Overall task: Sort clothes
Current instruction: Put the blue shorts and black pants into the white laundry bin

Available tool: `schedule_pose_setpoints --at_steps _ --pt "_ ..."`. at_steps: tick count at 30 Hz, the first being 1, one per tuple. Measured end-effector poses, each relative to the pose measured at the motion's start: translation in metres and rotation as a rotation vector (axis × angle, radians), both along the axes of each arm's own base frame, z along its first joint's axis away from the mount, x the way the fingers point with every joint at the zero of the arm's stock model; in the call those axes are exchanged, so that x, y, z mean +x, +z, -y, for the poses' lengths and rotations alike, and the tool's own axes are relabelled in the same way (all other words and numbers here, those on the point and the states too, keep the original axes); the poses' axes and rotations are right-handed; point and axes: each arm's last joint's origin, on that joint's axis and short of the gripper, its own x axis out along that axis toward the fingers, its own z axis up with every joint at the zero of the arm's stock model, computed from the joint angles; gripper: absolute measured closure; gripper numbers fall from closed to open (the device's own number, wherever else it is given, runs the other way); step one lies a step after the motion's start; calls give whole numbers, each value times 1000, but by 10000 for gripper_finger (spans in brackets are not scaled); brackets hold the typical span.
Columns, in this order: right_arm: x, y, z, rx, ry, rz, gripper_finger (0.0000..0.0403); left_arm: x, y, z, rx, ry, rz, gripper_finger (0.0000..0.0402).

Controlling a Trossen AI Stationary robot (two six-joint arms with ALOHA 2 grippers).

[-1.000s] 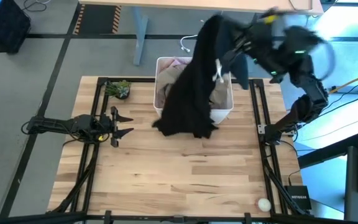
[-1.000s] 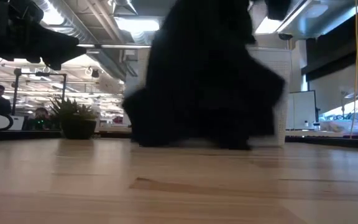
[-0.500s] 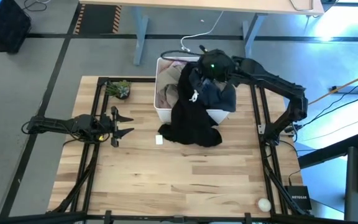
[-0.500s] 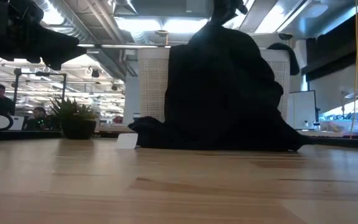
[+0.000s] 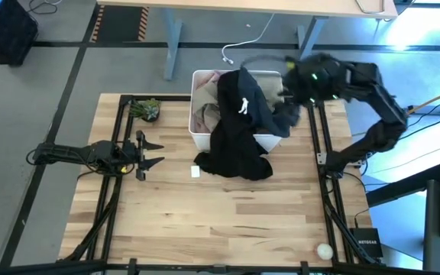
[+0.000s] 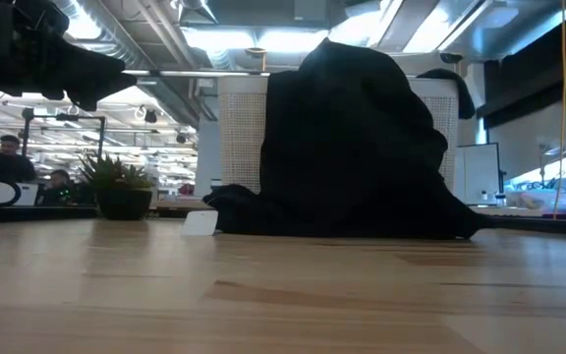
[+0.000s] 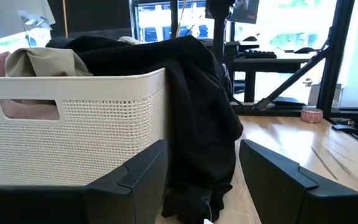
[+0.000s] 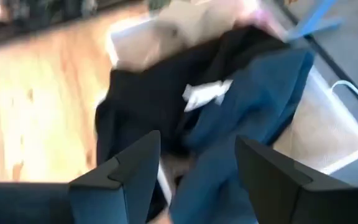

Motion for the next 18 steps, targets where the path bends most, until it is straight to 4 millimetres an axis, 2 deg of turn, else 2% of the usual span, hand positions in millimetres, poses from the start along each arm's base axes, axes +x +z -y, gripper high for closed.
schedule_pose_setpoints --at_steps 4,7,10,14,18 --pt "-24 -12 -33 7 87 -37 178 0 0 0 0 0 0 204" --pt "-39 -31 -56 29 100 -25 178 0 0 0 0 0 0 204" --pt "-46 -66 -79 20 114 -29 178 0 0 0 0 0 0 204" --pt "-52 -121 -100 1 134 -36 178 0 0 0 0 0 0 204" --pt "-47 -184 -121 43 204 -22 178 0 0 0 0 0 0 204"
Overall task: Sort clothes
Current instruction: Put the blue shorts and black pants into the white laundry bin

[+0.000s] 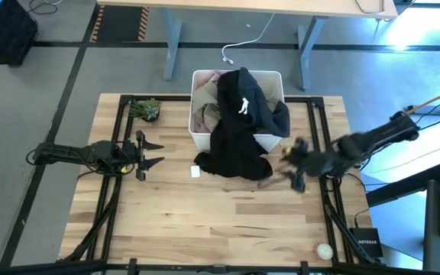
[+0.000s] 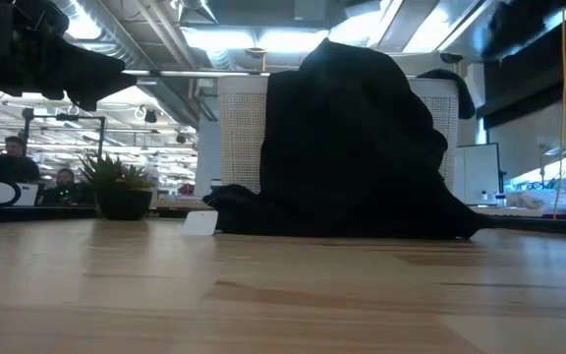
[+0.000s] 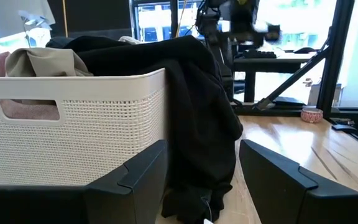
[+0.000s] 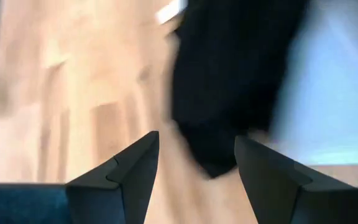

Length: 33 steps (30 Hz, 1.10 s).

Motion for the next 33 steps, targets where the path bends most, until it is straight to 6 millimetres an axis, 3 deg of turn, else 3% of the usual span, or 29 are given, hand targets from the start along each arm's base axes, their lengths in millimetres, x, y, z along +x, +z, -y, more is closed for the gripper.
schedule_pose_setpoints --at_steps 4,9,13,23,29,33 --pt "16 -56 -15 16 117 40 178 0 0 0 0 0 0 204" --pt "27 -98 -12 -260 42 68 177 0 0 0 0 0 0 204" --pt "33 -108 -2 -445 -91 49 177 0 0 0 0 0 0 204" --pt "51 -119 28 -430 -140 -50 177 0 0 0 0 0 0 204" --pt "73 -124 23 -385 100 8 177 0 0 0 0 0 0 204" --pt "87 -125 20 -402 149 96 178 0 0 0 0 0 0 204"
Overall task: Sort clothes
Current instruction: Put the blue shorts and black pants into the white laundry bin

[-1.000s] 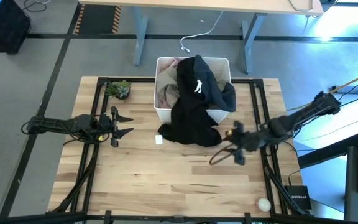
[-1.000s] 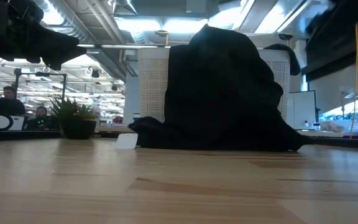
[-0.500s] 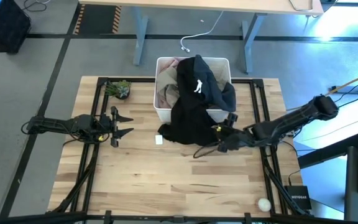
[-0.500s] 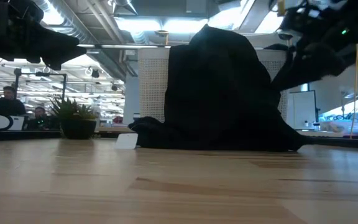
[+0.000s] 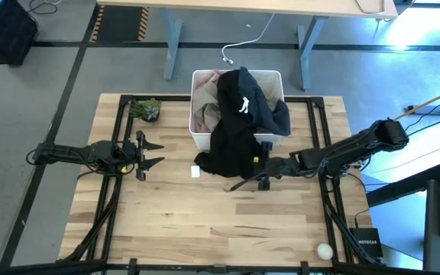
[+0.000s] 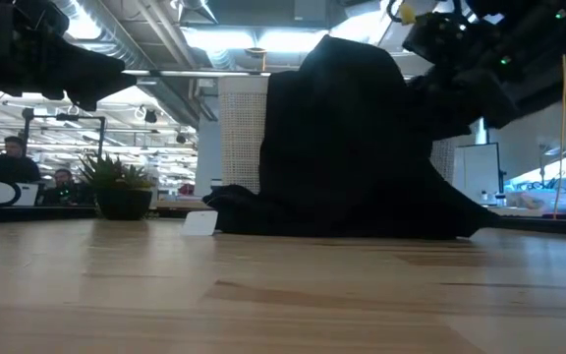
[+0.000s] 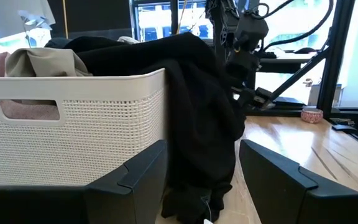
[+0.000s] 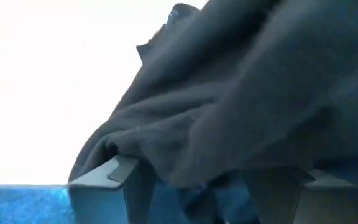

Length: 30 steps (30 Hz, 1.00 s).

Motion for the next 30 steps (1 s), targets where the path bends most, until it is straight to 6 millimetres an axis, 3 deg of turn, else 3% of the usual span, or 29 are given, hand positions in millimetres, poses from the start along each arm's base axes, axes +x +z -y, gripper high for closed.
schedule_pose_setpoints --at_steps 4,10,12,16,19,26,30 --pt "9 -2 -2 -22 45 38 213 0 0 0 0 0 0 204" --pt "15 15 -4 -95 114 105 361 0 0 0 0 0 -1 204" --pt "17 34 -7 -113 137 161 389 0 0 0 0 -1 0 204" --pt "17 76 -6 -172 166 282 377 0 0 0 0 0 0 204" --pt "13 121 -3 -268 178 388 392 0 0 0 0 0 0 204" --pt "6 218 24 -600 128 527 394 0 0 0 0 -1 0 204" --pt "-5 274 48 -660 120 744 396 0 0 0 0 0 0 204"
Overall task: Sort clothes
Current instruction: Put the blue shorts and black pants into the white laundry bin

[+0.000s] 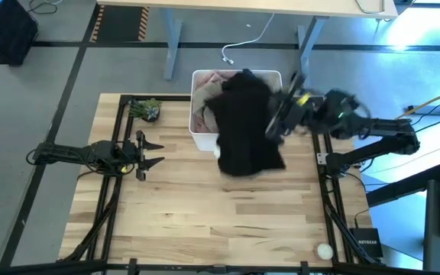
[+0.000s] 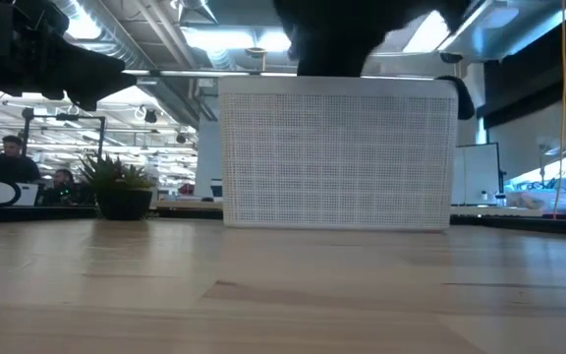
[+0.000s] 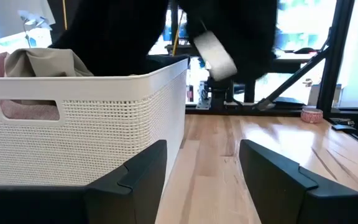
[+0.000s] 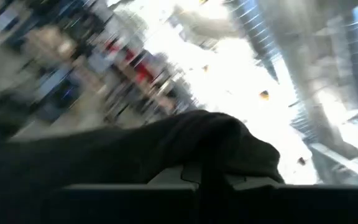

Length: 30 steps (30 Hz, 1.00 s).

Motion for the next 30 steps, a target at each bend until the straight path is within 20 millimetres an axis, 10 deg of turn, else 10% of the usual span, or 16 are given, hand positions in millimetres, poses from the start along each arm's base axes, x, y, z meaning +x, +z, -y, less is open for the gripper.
schedule_pose_setpoints --at_steps 8,16,24,30 --pt "-14 48 58 61 -140 154 397 0 0 0 0 0 0 204" --pt "10 13 108 297 -266 1 390 0 0 0 0 0 0 204" --pt "23 -29 119 482 -357 -271 305 0 0 0 0 0 0 204" --pt "-3 -4 103 489 -417 -325 219 0 0 0 0 0 0 204"
